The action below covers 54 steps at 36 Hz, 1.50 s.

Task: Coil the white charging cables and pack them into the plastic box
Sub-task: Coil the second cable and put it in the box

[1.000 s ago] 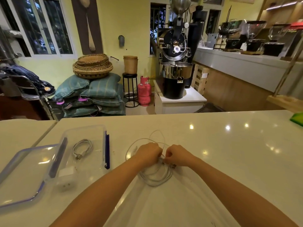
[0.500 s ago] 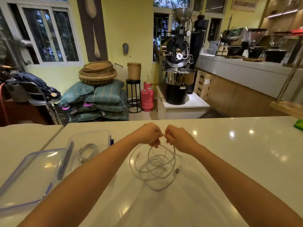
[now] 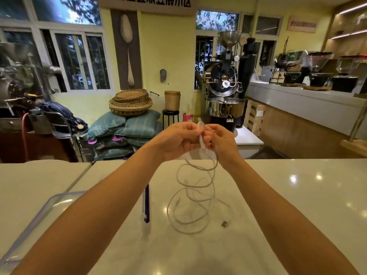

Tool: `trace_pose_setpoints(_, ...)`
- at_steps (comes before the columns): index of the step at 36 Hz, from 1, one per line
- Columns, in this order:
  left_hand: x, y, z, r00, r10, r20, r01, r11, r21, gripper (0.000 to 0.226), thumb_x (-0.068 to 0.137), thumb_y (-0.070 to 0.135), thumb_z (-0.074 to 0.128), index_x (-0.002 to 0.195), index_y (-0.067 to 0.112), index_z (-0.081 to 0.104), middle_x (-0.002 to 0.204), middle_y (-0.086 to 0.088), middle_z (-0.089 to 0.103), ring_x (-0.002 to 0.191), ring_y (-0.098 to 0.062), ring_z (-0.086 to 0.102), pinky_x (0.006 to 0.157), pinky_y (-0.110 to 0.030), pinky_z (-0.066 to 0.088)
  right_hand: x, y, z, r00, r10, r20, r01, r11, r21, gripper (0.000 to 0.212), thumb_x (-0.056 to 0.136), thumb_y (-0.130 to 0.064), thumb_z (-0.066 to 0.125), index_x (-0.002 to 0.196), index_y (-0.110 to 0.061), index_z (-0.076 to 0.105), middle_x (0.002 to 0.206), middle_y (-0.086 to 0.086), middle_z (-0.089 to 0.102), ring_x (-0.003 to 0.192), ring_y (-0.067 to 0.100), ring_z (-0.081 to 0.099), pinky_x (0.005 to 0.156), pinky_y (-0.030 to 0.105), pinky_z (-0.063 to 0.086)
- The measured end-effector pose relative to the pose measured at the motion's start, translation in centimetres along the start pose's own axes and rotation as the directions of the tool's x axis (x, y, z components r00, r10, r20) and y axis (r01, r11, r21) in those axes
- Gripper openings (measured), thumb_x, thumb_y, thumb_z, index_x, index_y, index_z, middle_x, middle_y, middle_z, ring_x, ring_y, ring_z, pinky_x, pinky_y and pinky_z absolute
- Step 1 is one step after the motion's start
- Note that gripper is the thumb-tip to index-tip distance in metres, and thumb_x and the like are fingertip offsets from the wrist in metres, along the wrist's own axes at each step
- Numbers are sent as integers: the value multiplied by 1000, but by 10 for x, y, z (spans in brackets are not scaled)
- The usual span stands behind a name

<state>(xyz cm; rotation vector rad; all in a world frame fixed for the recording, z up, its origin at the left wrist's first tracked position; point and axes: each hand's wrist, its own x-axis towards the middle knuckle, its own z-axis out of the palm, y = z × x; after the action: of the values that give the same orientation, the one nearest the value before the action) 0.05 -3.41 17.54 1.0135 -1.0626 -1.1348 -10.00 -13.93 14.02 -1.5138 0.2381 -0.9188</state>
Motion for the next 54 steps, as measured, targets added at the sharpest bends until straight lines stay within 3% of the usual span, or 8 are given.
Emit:
trace_pose_setpoints(10,11,25,9,977,190,-91,-201,971,-127,19,92,-4,36,89,6,53,55,2,65,47,-4,58,55,-18,55,2,19,30,886,434,163,-447,705,551,17,94,-5,45,81,-7,57,54,3,58,36,4,52,38,12,46)
trace_pose_setpoints(16,16,21,4,966,214,-147,-225,972,-69,21,89,-8,41,90,8,55,62,0,71,57,-8,67,63,-19,58,1,15,46,802,556,217,-558,567,606,17,94,-2,45,79,-1,53,69,10,50,34,8,55,41,15,52)
trace_pose_setpoints(21,20,22,-3,946,260,-194,-247,965,90,24,86,-12,44,77,7,54,63,1,73,60,-7,69,64,-20,56,-6,6,58,784,559,271,-588,527,613,20,95,0,40,80,1,54,73,15,52,65,16,53,45,24,56)
trace_pose_setpoints(27,24,25,-14,889,372,-266,-290,909,300,27,84,-17,44,71,7,48,80,-4,71,64,-2,70,70,-19,54,-15,4,61,790,522,320,-583,482,654,29,98,-8,32,83,4,54,52,8,49,29,9,46,43,23,55)
trace_pose_setpoints(36,25,19,-37,826,545,-145,-173,491,854,39,86,-12,45,64,18,33,78,-6,58,87,-18,62,69,-7,50,-19,0,44,749,515,417,-663,590,461,18,95,-3,32,93,0,50,66,4,41,29,3,36,32,10,36)
trace_pose_setpoints(41,18,12,-49,886,460,-50,7,94,996,26,93,0,39,74,16,37,91,-22,61,89,-30,62,61,-32,40,-13,-12,29,722,553,416,-666,719,199,19,96,-5,32,95,-2,51,63,2,45,31,2,35,32,9,31)
trace_pose_setpoints(46,5,5,-47,955,294,-43,92,-155,984,10,94,2,33,101,6,38,90,-18,58,70,-30,49,53,-29,29,1,-29,11,748,566,346,-531,824,-199,17,94,-5,42,91,-3,58,61,1,44,33,1,33,31,9,28)
trace_pose_setpoints(54,1,-11,-49,996,66,-60,76,-282,956,18,97,12,33,110,3,42,103,-15,60,86,-31,55,66,-30,33,31,-47,-8,810,503,300,-62,584,-809,22,88,-3,53,95,-21,65,73,-1,56,54,9,38,46,16,31)
